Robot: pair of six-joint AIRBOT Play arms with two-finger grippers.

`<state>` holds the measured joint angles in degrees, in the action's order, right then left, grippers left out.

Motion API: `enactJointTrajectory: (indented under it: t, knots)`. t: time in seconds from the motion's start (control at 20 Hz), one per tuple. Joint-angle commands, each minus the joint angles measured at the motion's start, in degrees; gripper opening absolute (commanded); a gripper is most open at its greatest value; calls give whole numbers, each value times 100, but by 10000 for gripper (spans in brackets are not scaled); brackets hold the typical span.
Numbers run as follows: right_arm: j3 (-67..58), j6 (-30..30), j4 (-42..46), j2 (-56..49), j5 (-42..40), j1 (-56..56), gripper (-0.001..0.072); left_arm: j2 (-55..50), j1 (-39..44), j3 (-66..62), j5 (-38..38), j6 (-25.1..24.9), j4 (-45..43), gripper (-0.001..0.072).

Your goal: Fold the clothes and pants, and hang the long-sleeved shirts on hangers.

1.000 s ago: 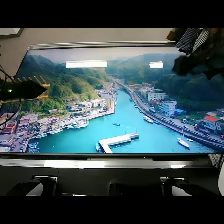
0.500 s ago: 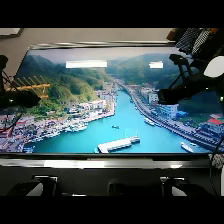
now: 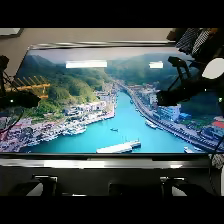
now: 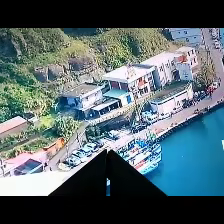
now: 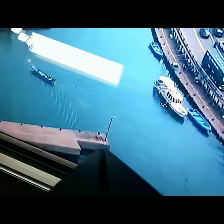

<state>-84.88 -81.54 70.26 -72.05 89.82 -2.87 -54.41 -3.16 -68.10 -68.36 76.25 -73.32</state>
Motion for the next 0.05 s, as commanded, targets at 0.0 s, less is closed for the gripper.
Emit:
enactJointTrajectory:
  t: [0.0]
  knots:
    - [2,13,2,4,7,-7,24,4,-7,2,2,2,-4,23]
